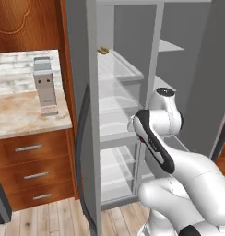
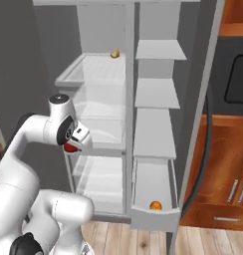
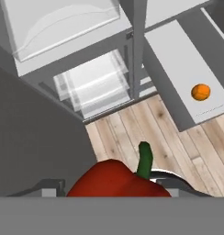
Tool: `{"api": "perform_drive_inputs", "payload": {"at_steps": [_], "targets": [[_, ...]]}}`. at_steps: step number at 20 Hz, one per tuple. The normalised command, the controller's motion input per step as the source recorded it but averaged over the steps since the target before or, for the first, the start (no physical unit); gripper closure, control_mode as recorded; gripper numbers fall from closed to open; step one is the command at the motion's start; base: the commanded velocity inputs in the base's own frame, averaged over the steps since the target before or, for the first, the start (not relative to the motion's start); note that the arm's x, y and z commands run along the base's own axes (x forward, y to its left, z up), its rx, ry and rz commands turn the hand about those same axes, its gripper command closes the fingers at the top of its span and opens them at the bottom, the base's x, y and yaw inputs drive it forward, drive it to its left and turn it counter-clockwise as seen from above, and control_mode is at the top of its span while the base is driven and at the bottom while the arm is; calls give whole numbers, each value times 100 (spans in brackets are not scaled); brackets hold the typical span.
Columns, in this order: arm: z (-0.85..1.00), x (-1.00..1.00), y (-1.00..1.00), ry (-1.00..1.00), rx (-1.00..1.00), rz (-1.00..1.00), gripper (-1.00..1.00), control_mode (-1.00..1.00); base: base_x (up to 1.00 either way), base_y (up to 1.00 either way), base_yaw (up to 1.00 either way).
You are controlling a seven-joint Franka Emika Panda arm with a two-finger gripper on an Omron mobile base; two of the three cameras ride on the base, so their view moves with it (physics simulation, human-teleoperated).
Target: Take the bell pepper and orange from the fridge shelf and place them in the freezer drawer to begin freezing them.
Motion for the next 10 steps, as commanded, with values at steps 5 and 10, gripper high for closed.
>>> {"api": "perform_drive_inputs", "payload": {"at_steps": [5, 10], "targets": [[0, 0, 0, 0, 0, 0, 100, 100, -41, -27, -44], [0, 0, 0, 0, 0, 0, 100, 100, -10, -37, -45]]}}
